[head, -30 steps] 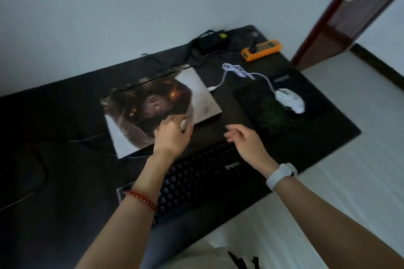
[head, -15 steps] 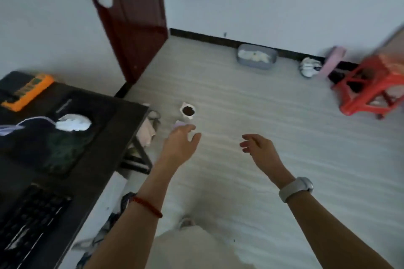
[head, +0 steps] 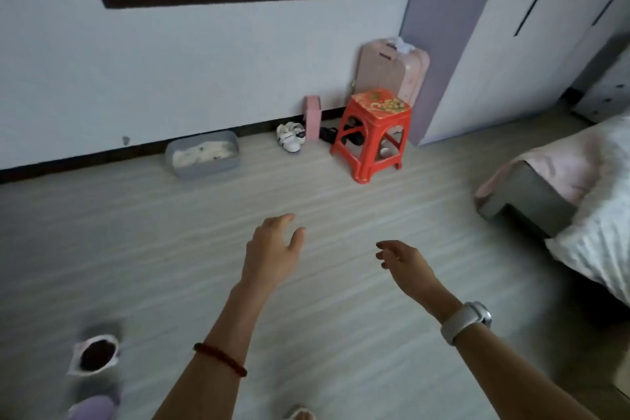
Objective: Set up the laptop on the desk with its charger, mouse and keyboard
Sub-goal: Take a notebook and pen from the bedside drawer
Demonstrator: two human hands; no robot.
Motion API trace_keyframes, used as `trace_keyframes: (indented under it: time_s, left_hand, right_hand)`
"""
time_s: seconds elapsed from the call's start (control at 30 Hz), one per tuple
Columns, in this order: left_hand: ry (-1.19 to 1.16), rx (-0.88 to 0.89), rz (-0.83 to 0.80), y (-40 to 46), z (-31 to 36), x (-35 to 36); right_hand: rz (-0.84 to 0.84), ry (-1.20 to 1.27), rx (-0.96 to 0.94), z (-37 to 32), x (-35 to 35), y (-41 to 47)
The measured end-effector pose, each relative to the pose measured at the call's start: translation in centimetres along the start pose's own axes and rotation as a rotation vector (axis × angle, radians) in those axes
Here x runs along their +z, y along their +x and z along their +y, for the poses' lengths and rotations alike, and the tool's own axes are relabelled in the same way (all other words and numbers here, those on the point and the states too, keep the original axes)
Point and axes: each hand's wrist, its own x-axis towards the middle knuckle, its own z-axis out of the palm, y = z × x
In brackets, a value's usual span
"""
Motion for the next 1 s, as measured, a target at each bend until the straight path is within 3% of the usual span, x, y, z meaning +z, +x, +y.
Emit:
trace_keyframes:
  time_s: [0.23, 0.4, 0.6, 0.8, 1.0]
  left_hand:
    - [-0.033, 0.25, -0.234, 20.5, 14.2, 12.4]
    - [-0.05, 0.399, -0.286, 33.4, 23.0, 21.1]
    - [0.042, 0.583, -0.297, 49.6, 33.2, 29.0]
    - [0.11, 0.561, -0.244, 65.7, 38.9, 35.5]
    - [0.131, 0.659, -0.271, 83.1, 46.1, 45.3]
  right_hand:
    - [0.298, 0.077, 0.162, 3.5, -15.1, 14.4]
    - [0.452, 0.114, 0.184, 7.2, -24.9, 25.2]
    - [0.501, 0.068, 0.169, 9.1, -36.4, 42.8]
    - [0.475, -0.064, 0.116, 8.2, -44.6, 60.5]
    - [0.514, -0.253, 0.072, 10.0, -52.6, 78.4]
